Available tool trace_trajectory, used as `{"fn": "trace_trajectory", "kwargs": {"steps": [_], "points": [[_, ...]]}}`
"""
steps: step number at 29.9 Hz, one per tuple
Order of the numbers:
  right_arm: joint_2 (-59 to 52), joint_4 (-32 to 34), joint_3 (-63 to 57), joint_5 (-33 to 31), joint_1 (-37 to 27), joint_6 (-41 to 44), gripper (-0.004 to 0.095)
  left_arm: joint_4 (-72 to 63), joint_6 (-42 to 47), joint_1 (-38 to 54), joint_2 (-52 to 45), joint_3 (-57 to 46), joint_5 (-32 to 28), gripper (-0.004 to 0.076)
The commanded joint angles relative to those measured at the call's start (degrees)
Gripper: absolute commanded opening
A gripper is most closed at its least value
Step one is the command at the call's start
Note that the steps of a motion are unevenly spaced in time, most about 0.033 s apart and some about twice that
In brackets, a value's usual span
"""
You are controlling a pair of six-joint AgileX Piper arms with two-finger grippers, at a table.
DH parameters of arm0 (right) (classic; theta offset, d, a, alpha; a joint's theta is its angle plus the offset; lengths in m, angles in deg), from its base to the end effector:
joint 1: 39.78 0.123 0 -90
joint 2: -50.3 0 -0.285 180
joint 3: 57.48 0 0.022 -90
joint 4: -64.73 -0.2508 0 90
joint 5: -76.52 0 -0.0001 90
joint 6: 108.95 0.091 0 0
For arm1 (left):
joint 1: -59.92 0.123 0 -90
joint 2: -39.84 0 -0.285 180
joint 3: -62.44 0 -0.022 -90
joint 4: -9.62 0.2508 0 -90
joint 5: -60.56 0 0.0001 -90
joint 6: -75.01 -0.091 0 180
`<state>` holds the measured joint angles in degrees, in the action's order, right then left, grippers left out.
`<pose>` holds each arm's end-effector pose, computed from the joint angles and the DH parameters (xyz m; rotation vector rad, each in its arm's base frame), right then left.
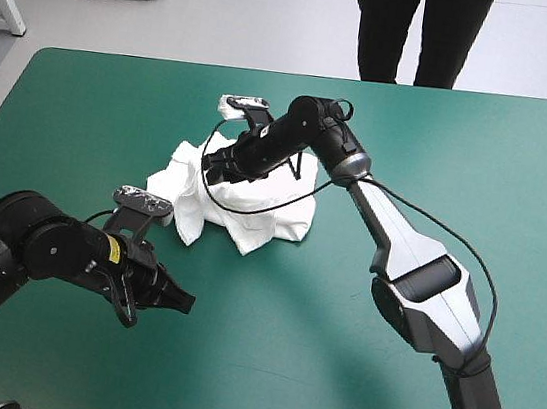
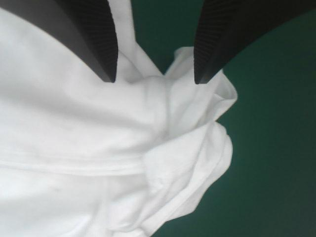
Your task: Fold the cloth
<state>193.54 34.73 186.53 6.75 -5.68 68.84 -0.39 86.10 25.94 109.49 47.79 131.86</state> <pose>0.4027 0.3242 0.2952 -0.7633 2.5217 0.9025 0.1456 -0.1162 0.3554 0.5240 2.7303 -0.4589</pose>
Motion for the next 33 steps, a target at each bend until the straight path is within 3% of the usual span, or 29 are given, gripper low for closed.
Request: {"fn": "trace_trajectory", "kwargs": {"steps": [1, 9, 16, 23, 33], "points": [[-6.06, 2.56, 3.12, -1.8, -2.07, 2.21, 0.0447, -1.08, 0.31, -0.04, -1.03, 1.39, 1.23, -0.0022], [-10.36, 6.64, -0.1, -1.86, -7.7, 2.96, 0.0445, -1.28, 0.31, -0.04, -1.03, 1.39, 1.34, -0.0022], [-14.28, 7.48, -13.39, -1.86, -11.42, 1.83, 0.0445, -1.28, 0.15, -0.04, -1.03, 1.39, 1.34, -0.0022], [-14.43, 7.12, -22.58, -0.65, -12.32, -0.11, 0.0446, -0.95, 0.05, -0.04, -1.03, 1.39, -0.15, -0.0022], [-10.59, 4.71, -22.89, 3.46, -12.55, -1.0, 0.0447, -0.93, 0.05, -0.04, -1.03, 1.39, -1.66, -0.0022]]}}
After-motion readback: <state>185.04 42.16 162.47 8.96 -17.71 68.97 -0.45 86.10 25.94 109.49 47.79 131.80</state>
